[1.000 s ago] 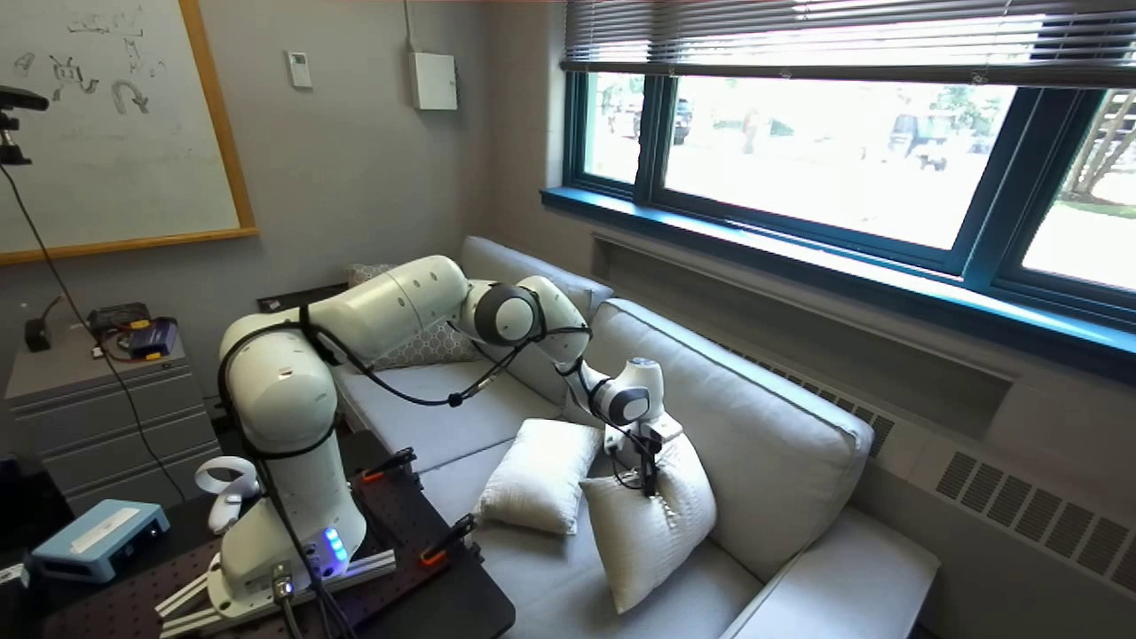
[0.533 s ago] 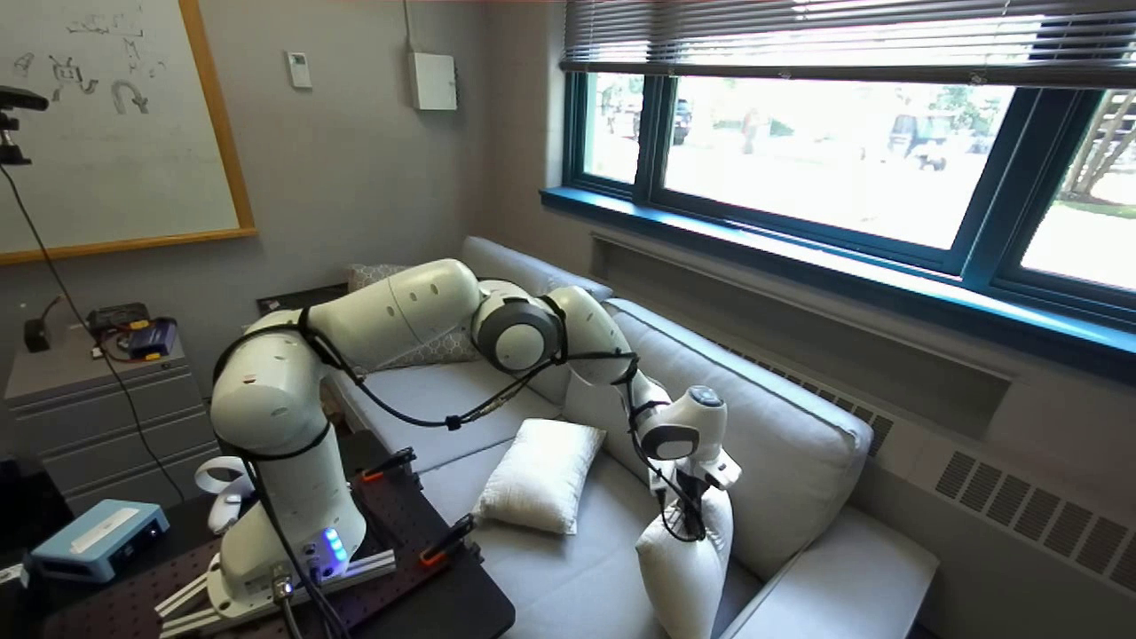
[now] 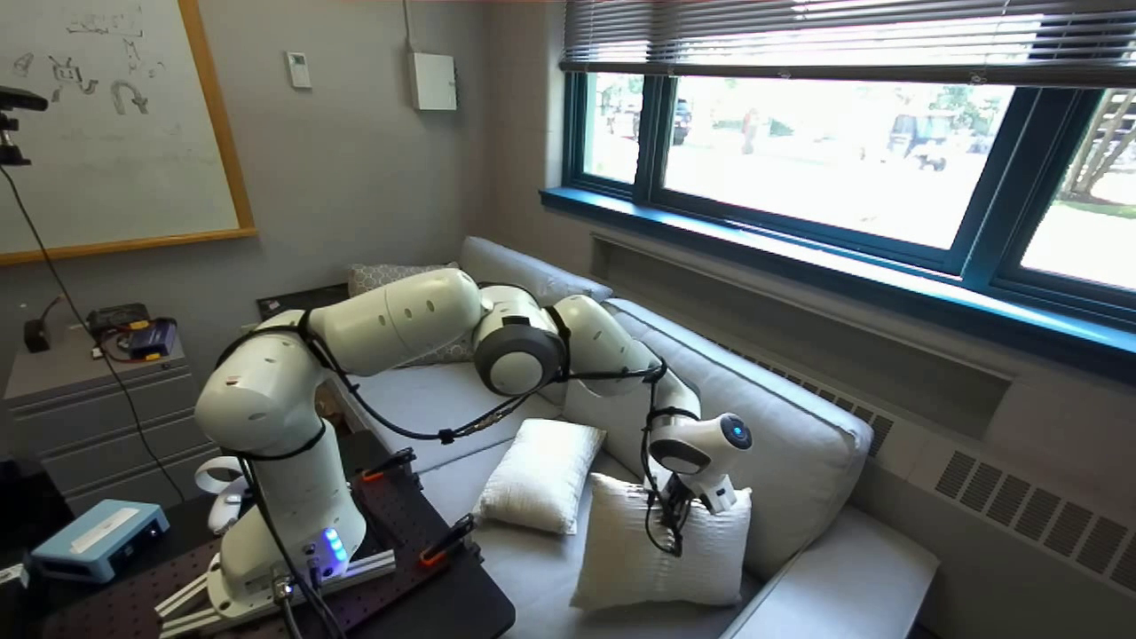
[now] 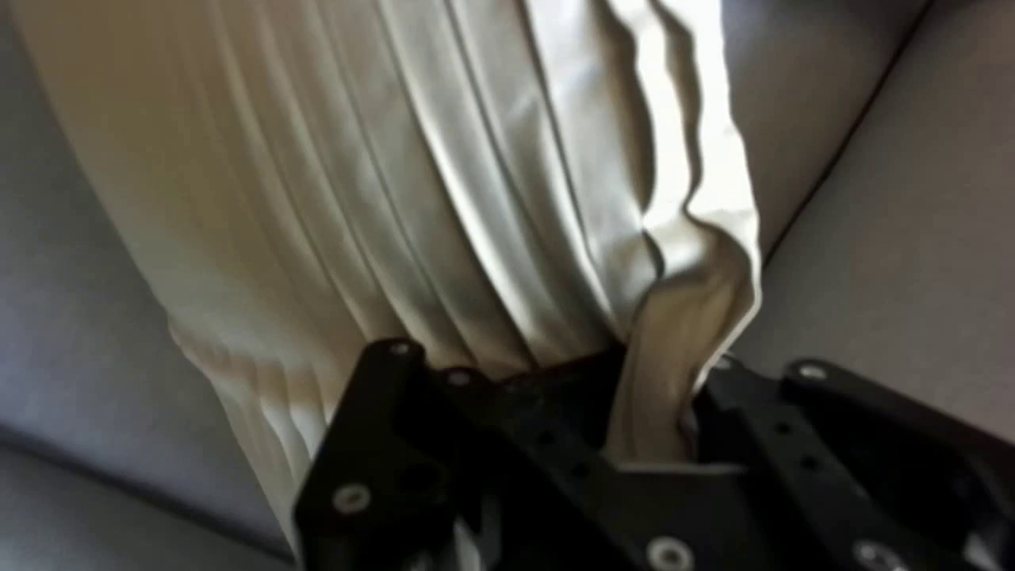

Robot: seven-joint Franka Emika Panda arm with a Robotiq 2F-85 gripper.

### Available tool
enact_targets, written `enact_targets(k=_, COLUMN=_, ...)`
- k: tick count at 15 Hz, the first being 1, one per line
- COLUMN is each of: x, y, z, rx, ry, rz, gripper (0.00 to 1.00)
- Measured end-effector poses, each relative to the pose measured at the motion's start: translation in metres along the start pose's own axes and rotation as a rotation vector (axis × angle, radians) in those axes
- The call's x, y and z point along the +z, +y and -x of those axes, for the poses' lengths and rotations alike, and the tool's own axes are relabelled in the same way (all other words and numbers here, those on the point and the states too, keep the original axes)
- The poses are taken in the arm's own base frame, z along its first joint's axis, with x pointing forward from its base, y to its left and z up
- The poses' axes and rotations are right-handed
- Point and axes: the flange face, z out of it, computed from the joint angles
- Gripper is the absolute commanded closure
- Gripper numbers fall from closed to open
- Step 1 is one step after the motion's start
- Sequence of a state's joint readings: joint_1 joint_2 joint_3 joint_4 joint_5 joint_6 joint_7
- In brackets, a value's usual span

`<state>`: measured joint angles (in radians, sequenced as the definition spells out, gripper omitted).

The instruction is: Place the striped pillows against the right armrest

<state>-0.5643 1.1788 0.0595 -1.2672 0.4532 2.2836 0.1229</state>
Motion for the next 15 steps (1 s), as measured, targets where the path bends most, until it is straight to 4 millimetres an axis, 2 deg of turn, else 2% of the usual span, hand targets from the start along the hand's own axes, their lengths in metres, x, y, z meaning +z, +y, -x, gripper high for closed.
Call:
enact_targets(k=4, x=0.016, y=-0.026, z=0.019, rx=0.008, ry=-0.108, rz=-0.153, gripper=0.96)
enact_targets(k=7, x=0.02, y=-0.032, z=0.026, rx=-0.075, ry=-0.147, rz=-0.235, gripper=0.96)
enact_targets(k=11, x=0.015, y=-0.014, z=0.02, rx=-0.177, ry=-0.158, rz=-0.268, gripper=0.96)
enact_targets(k=15, x=0.004, y=0.021, z=0.002, rx=-0.213, ry=-0.161, rz=-0.284, gripper=0.96)
